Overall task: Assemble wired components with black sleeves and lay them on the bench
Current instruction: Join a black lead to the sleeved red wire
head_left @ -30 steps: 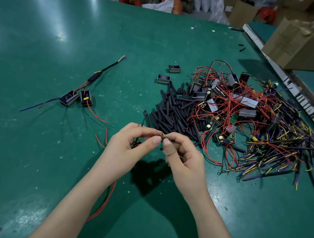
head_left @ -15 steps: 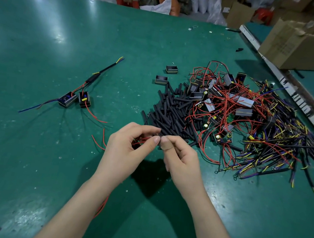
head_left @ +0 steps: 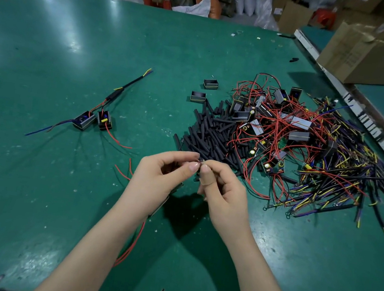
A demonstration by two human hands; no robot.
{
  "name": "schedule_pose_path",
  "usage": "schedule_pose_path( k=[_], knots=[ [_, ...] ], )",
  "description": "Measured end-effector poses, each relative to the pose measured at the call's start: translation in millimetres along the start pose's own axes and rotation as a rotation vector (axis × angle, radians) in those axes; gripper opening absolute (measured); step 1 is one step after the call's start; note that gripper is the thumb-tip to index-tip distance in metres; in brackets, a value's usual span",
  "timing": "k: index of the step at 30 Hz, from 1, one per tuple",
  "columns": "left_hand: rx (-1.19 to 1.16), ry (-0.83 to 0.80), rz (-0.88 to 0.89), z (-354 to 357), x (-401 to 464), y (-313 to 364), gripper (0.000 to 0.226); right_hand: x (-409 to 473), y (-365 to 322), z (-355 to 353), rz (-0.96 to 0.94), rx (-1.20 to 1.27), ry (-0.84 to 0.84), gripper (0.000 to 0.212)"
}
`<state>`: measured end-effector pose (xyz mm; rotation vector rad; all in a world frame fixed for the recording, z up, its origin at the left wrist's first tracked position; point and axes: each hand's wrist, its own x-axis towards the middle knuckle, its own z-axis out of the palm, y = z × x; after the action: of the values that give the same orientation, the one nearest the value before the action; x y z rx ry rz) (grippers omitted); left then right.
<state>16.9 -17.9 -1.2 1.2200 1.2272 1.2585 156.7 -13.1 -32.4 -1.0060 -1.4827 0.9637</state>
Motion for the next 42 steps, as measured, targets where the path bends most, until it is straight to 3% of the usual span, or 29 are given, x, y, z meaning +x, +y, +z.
schedule_pose_path(
  k=[9, 13, 16, 18, 20, 22, 24, 27, 32, 37, 42],
  knots=[
    [0.047, 0.013, 0.018, -1, 3, 1, 0.01, 1, 4, 1, 0.058, -0.027, 0.015, 0.013],
    [0.327, 0.042, 0.252, 0, 3, -5, 0.017, 2, 7, 1, 0.108, 0.009, 0.023, 0.018],
    [0.657, 0.072, 0.528, -1, 2, -8, 0.011, 8, 8, 1, 0.298, 0.142, 0.016, 0.024],
    [0.784, 0.07, 0.587, -3, 3, -13, 0.011, 11, 8, 0, 0.392, 0.122, -0.029, 0.027],
    [0.742, 0.06, 0.483, -5, 5, -13, 0.01, 12, 9, -3, 0.317, -0.068, -0.068, 0.021],
    [0.659, 0.041, 0.324, -8, 9, -11, 0.01, 12, 11, -7, 0.088, -0.394, -0.083, 0.023],
    [0.545, 0.008, 0.116, -12, 14, -10, 0.018, 11, 11, -9, -0.089, -0.56, -0.085, 0.026],
    [0.379, -0.076, -0.098, -16, 19, -4, 0.012, 9, 7, -11, -0.227, -0.608, -0.079, 0.016],
    [0.252, -0.139, -0.194, -16, 23, 5, 0.01, 9, -1, -17, -0.364, -0.789, -0.106, 0.023],
    [0.203, -0.106, -0.364, -13, 27, 10, 0.014, 14, -8, -17, -0.516, -1.008, 0.047, 0.011],
    [0.168, -0.168, -0.529, -14, 32, 13, 0.014, 19, -7, -16, -0.612, -1.088, 0.015, 0.017]
  ],
)
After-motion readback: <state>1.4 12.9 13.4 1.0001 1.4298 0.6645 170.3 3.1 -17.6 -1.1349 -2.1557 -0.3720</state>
